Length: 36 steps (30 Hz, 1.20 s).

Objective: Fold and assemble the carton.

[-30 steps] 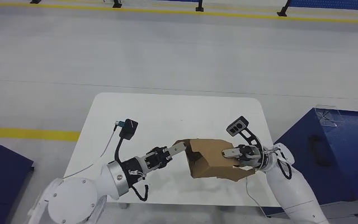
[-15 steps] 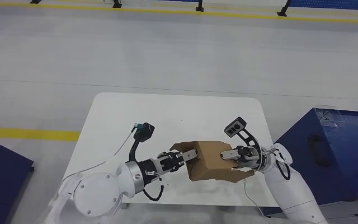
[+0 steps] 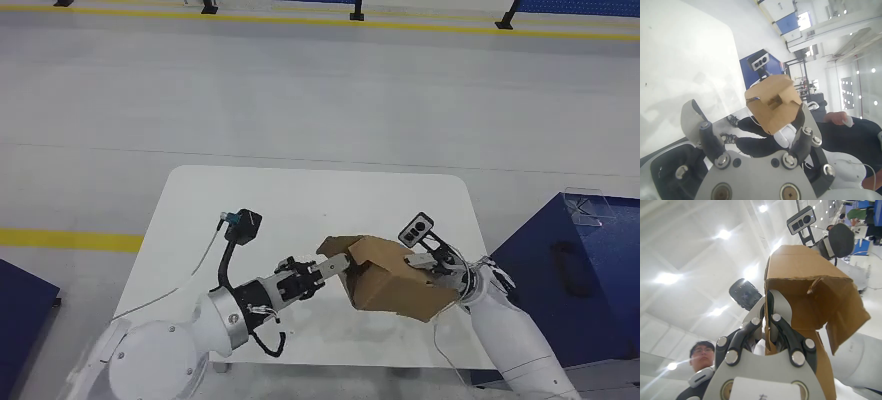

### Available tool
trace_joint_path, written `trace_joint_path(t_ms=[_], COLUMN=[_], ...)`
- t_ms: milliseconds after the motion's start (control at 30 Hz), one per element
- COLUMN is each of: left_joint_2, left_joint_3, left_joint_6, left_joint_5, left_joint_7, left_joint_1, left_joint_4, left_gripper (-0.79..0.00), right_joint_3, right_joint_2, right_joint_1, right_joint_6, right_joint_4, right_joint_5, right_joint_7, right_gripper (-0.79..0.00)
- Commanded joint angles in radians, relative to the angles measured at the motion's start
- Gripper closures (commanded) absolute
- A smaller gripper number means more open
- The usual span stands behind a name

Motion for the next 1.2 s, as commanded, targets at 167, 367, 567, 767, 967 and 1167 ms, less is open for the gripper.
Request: trace_joint_path(t_ms=[167,367,567,767,967,1167], left_joint_2=[0.019,0.030,0.031,0.038,0.043,0.044], left_joint_3=[-0.162,-0.105,-0.070,-0.066,-0.041,0.013], left_joint_6=[0.020,0.027,0.014,-0.028,-0.047,-0.048], left_joint_5=[-0.011,0.069,0.051,0.013,0.021,0.023], left_joint_7=[-0.045,-0.124,-0.158,-0.230,-0.249,-0.260], left_joint_1=[0.069,0.027,0.006,0.006,0.015,-0.005], left_joint_4=[0.037,0.093,0.102,0.079,0.060,0.076], left_gripper=[-0.785,-0.785,-0.785,-0.785,-0.785,-0.785], right_joint_3=[-0.132,-0.206,-0.251,-0.288,-0.327,-0.361], right_joint_2=[0.019,0.070,0.111,0.138,0.157,0.171], right_joint_1=[0.000,0.004,0.027,0.051,0.073,0.092], right_joint_6=[0.202,0.235,0.200,0.174,0.154,0.134], right_joint_4=[-0.031,-0.089,-0.084,-0.071,-0.062,-0.057], right_joint_5=[0.189,0.260,0.278,0.305,0.320,0.318], right_joint_7=[-0.163,-0.196,-0.162,-0.135,-0.116,-0.095], right_gripper=[0.000,0.000,0.000,0.000,0.000,0.000])
